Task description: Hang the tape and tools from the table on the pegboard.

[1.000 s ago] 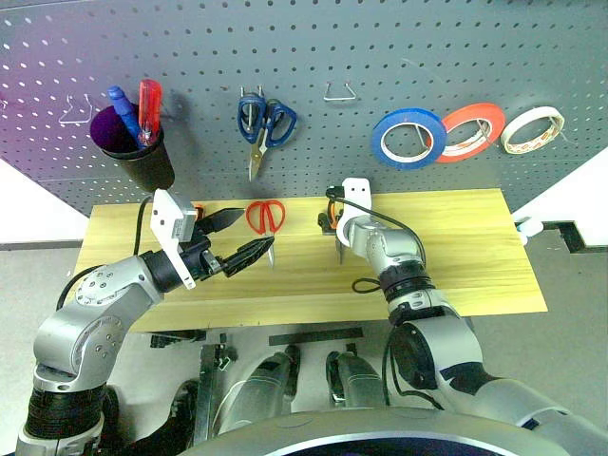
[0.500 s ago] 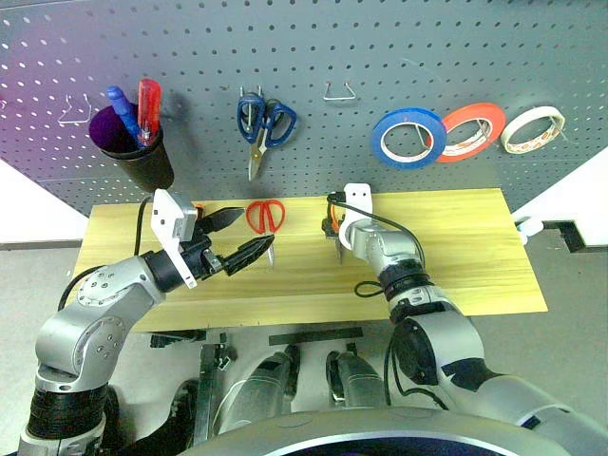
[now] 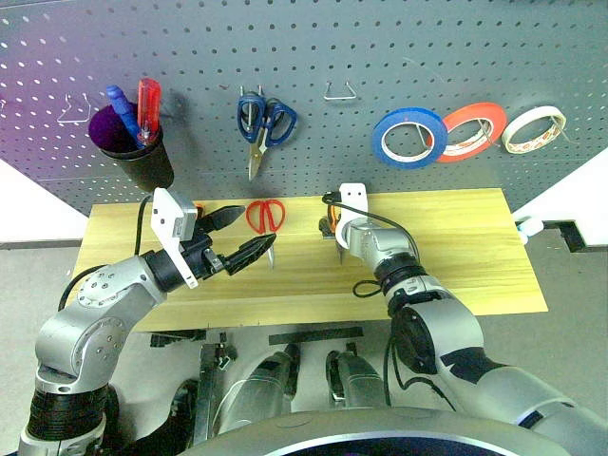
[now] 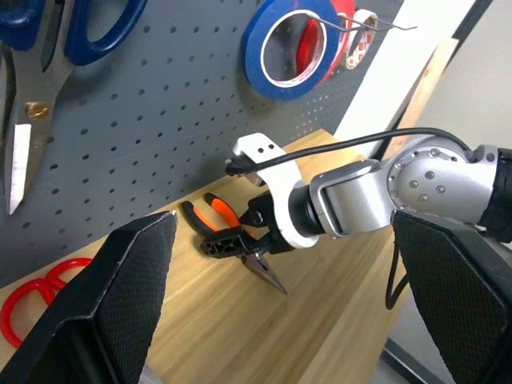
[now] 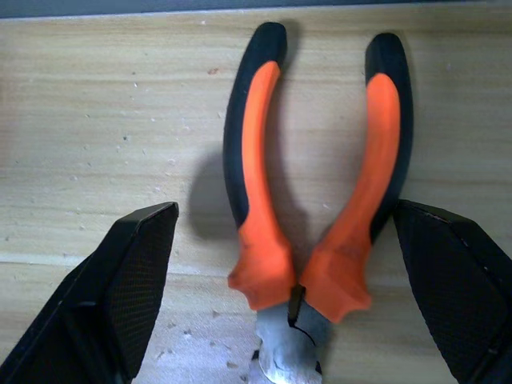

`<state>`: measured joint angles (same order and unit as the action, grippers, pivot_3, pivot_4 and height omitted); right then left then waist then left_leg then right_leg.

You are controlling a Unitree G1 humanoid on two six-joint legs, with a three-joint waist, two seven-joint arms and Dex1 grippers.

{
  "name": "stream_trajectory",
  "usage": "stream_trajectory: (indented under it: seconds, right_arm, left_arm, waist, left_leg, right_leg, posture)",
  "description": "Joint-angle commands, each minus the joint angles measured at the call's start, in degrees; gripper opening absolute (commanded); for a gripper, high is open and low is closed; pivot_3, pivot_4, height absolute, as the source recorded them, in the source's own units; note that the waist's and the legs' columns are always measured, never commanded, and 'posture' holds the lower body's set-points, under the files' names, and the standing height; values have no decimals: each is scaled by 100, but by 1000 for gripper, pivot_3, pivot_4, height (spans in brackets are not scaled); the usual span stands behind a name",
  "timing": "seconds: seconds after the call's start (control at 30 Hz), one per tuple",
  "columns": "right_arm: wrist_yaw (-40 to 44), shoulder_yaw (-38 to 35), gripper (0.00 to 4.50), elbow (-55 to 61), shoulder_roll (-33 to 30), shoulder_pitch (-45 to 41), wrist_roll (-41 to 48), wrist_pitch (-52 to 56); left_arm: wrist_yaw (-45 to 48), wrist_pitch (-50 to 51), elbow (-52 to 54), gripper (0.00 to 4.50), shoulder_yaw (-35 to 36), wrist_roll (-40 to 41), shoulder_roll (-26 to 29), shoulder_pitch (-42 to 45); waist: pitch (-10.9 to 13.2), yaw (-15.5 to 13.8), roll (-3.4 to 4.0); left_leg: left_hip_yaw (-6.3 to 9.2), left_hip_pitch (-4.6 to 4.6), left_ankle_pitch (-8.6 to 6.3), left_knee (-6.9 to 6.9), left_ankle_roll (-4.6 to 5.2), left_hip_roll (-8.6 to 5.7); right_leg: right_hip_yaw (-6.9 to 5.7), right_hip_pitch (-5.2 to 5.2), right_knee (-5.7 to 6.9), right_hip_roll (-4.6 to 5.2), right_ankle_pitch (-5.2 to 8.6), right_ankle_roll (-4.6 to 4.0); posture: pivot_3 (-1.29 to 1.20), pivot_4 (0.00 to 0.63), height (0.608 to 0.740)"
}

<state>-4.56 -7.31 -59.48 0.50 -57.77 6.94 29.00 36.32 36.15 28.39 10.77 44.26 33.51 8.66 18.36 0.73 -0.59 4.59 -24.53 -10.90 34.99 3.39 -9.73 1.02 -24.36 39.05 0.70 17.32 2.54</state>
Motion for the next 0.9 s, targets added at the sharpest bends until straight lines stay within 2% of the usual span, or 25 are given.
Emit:
stream_trajectory:
  seconds: [0.03, 0.13, 0.3, 0.4, 0.9]
  right_arm:
    - [36, -15, 4456, -161, -29, -159, -57, -196]
    - [31, -47, 4456, -303, -75, -179, -48, -307]
    - [22, -68, 2864, -469, -101, -252, -38, -424]
    - [53, -77, 2115, -520, -106, -269, -33, -460]
    - [446, -3, 2102, -346, -172, -175, -43, -321]
  left_arm:
    - [-47, -12, 274, 4500, 33, 89, -11, -52]
    - [-76, -18, 303, 4500, 33, 96, -7, -79]
    - [-111, 2, 351, 4500, 43, 131, -12, -126]
    - [-127, -12, 376, 4500, 35, 129, -3, -142]
    - [-117, -29, 310, 4500, 10, 127, -6, -103]
  waist:
    - [0, -1, 0]
    - [0, -5, 0]
    - [0, 0, 0]
    - [0, -6, 0]
    - [0, -2, 0]
  left_leg:
    - [0, 0, 0, 0, 0, 0]
    - [1, 0, 0, 1, 0, 0]
    - [1, 0, 0, 0, -1, 0]
    - [3, 0, 0, -1, -1, 0]
    - [3, 0, 0, -2, -1, 0]
  right_leg:
    - [0, 0, 0, 0, 0, 0]
    - [0, -1, 0, 0, 0, 0]
    - [0, 0, -1, 0, 0, 0]
    - [-1, -1, -1, -1, 0, 0]
    - [0, -1, -3, -1, 0, 0]
  posture:
    - [105, 355, 740]
    - [109, 353, 740]
    - [113, 350, 740]
    - [113, 349, 740]
    - [101, 346, 740]
